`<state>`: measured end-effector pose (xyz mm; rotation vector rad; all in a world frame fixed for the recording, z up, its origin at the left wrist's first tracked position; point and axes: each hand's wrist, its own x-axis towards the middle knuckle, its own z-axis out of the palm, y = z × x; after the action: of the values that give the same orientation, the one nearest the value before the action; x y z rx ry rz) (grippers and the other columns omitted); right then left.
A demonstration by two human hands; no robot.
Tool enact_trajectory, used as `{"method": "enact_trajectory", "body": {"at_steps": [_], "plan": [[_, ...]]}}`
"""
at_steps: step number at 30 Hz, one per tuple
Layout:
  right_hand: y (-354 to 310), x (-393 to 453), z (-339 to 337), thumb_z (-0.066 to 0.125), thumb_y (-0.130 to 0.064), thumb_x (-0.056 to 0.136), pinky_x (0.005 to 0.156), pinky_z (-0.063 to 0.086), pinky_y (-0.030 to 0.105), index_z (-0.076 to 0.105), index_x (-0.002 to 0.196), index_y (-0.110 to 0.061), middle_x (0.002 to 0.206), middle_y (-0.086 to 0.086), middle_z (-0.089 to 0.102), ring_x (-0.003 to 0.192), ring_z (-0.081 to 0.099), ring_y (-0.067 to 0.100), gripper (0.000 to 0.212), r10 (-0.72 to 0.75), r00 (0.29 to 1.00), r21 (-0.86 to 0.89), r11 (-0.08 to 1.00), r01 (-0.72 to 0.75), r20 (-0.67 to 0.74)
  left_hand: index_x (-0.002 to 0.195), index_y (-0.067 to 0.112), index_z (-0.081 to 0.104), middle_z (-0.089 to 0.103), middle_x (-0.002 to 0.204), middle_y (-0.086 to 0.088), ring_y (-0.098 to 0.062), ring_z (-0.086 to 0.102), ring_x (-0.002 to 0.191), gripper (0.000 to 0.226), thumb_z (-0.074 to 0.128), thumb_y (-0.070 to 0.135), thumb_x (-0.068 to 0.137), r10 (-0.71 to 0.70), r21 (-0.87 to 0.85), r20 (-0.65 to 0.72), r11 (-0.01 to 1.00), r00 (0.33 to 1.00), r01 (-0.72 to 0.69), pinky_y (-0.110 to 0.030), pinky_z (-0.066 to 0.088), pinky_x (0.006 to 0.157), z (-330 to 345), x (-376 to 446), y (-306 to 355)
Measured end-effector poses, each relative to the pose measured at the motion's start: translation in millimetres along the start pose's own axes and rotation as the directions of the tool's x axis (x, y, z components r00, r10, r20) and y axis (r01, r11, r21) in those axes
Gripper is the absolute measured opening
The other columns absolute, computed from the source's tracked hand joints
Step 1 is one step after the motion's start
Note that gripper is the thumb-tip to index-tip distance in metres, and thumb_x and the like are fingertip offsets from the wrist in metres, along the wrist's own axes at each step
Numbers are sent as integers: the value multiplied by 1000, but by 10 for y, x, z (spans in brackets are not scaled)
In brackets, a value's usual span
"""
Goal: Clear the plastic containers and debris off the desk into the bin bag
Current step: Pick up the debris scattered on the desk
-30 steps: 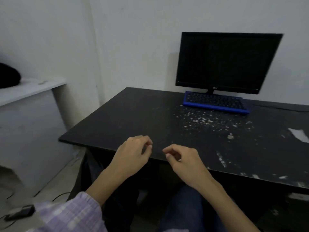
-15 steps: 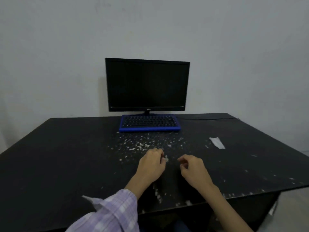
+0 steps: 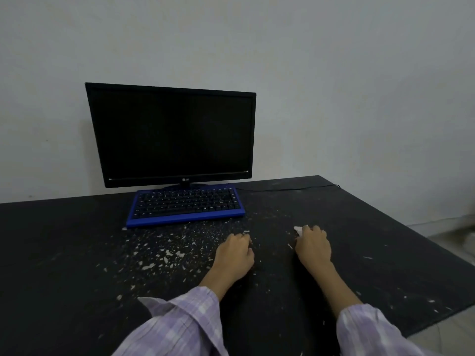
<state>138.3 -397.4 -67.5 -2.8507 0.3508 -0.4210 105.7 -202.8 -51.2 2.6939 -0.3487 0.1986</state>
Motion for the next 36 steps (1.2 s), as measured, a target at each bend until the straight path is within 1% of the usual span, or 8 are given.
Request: {"method": "enact_trajectory", "body": {"at_steps": [4,9,16,19,26,31,33,36], "plan": [[16,33,-18,49,-14,95,81,46,31,58,118,-9,114,11,57,103,55,25,26,-13,1000,-40,999,13,12,119,16,55,57,120,-1,-15,52,111,27,48,24,94,16,-54,-13,998,1000,-16,-30,47,90,1,5,-63],[-134,-87,-65,51,-11,94,72,46,28,64,102,-13,105,8,64,82,57,16,16,-83,991,398,917,33,109,120,17,56,56,121,0,-11,55,107,29,55,22,92,-45,-274,-11,961,999,41,-27,48,91,-61,-41,-148],[-689,-510,-148,51,-21,95,80,43,18,65,102,-25,104,-10,63,99,58,4,15,-418,884,679,713,175,212,125,15,55,59,120,1,-10,57,105,38,62,24,88,-165,-663,25,736,986,140,-27,49,92,-275,-262,-346],[-875,-648,-164,52,-22,95,76,42,16,66,101,-27,102,-12,64,98,58,1,16,-491,842,733,654,186,224,113,19,61,65,111,1,-9,61,101,28,64,24,86,-190,-733,37,662,981,156,-24,51,83,-342,-388,-471],[-1183,-828,-156,66,-29,86,81,53,27,68,93,-30,91,-8,69,86,64,3,8,-604,754,718,642,269,257,84,17,67,70,87,0,-11,68,81,8,71,13,80,-291,-626,-102,762,951,165,-23,56,73,-516,-668,-817],[-1356,-883,-123,59,-15,91,93,49,24,70,108,-23,101,-8,71,92,63,2,22,-564,823,525,721,453,64,102,21,66,65,102,6,-5,60,93,14,60,18,89,-171,-245,-156,961,973,130,-25,50,87,-646,-851,-1132],[-1410,-946,-64,54,-10,92,93,49,21,65,120,-20,112,-3,70,95,66,8,31,-614,789,397,731,555,28,109,20,63,61,111,4,-9,56,102,19,54,20,93,-132,-75,-155,990,979,122,-26,48,89,-653,-936,-1244],[-1471,-1070,62,46,-6,92,88,54,33,60,126,-27,113,5,70,92,68,18,43,-710,691,313,692,651,134,118,17,58,58,121,0,-14,51,112,25,47,22,95,-61,84,-155,994,986,74,-29,46,93,-592,-1053,-1358]]}}
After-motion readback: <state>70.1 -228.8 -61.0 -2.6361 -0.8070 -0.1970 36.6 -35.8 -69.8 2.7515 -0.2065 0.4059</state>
